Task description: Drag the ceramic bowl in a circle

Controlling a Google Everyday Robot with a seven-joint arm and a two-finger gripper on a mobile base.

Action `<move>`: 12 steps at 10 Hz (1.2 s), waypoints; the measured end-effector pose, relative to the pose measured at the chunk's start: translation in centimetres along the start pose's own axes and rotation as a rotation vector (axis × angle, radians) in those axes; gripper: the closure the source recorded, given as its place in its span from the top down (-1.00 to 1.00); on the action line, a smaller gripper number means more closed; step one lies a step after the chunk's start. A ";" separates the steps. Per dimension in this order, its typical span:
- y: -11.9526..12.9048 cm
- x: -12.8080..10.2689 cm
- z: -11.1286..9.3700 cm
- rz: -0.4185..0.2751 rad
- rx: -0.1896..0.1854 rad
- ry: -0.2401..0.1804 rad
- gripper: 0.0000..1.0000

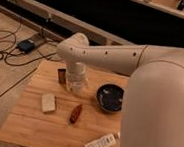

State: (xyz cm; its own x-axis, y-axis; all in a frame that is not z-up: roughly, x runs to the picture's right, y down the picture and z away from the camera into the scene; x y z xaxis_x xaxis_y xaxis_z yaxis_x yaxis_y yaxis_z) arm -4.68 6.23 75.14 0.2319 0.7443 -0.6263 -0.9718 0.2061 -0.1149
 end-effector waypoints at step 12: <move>-10.7 -1.0 11.3 0.069 -0.038 0.081 0.30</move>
State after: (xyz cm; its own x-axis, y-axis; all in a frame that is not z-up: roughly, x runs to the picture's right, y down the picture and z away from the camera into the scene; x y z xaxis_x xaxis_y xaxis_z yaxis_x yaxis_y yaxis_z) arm 5.94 10.46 85.70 0.1618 0.7021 -0.6935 -0.9866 0.1307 -0.0978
